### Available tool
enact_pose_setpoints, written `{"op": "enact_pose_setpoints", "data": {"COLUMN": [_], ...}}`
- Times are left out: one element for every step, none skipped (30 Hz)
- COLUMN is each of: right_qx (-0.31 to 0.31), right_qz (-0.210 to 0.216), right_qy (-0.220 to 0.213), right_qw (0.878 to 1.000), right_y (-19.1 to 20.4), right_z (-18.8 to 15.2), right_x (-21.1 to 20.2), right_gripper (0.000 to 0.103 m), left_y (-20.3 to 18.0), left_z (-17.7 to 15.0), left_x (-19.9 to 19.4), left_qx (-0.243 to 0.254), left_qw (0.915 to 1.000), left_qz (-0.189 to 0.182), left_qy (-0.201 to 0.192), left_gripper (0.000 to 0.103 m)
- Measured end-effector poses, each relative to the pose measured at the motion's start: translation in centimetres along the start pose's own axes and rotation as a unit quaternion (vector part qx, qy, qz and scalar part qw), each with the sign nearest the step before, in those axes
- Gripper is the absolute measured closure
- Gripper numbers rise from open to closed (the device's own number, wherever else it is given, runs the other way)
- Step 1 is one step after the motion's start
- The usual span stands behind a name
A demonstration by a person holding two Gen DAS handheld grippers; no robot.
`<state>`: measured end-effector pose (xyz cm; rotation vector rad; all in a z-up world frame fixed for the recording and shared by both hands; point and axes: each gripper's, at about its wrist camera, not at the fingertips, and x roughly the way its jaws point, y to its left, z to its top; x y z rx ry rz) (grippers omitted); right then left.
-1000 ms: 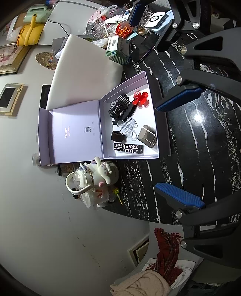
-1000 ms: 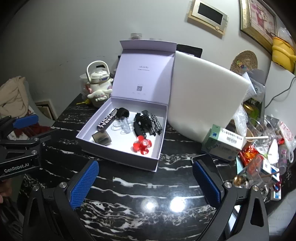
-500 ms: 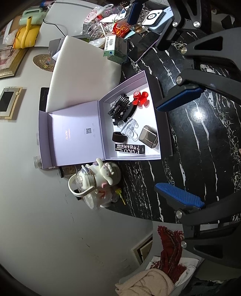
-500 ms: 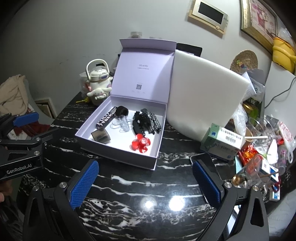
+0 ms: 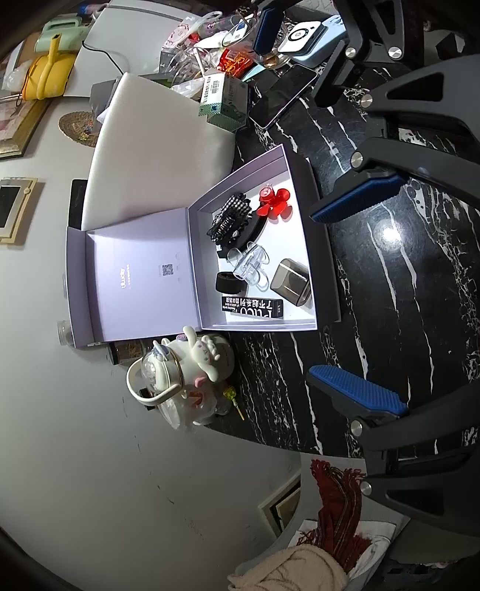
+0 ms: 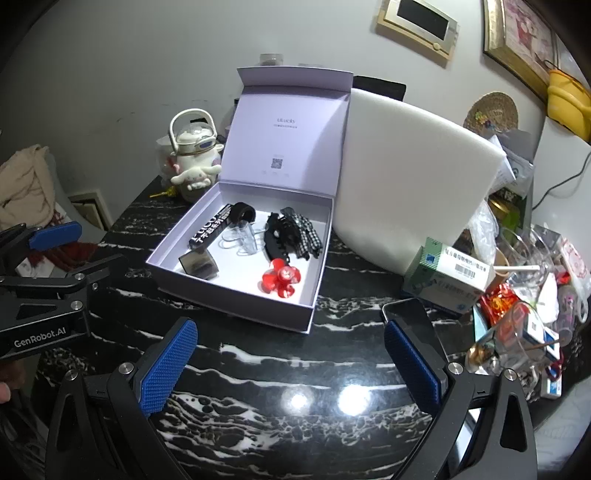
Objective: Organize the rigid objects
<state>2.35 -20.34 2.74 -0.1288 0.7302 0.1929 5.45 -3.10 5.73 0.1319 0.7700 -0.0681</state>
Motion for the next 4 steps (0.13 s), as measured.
{"op": "enact_pose_setpoints", "data": {"right_qx": [0.000, 0.001, 0.001, 0.002], "right_qz": [0.000, 0.000, -0.001, -0.001], "right_qy": [0.000, 0.001, 0.001, 0.002], "right_qw": [1.000, 1.000, 1.000, 1.000], "right_y": [-0.02, -0.04, -0.07, -0.11], "right_z": [-0.02, -0.02, -0.03, -0.05], "right_x": [0.04, 0.07, 0.10, 0.16], "right_gripper": [0.000, 0.000, 0.000, 0.000], "left_y": [-0.08, -0.20, -0.26, -0.34], "left_z": [-0.02, -0.05, -0.04, -0.02], "left_x": [0.04, 0.07, 0.10, 0.15], "left_qx": [0.002, 0.004, 0.006, 0.007], "left_qw": [1.0000, 1.0000, 1.0000, 1.0000], "left_qz": [0.000, 0.001, 0.000, -0.002], "left_qy": [-0.001, -0.001, -0.001, 0.000], "left_gripper": [0.024, 0.024, 0.024, 0.024]}}
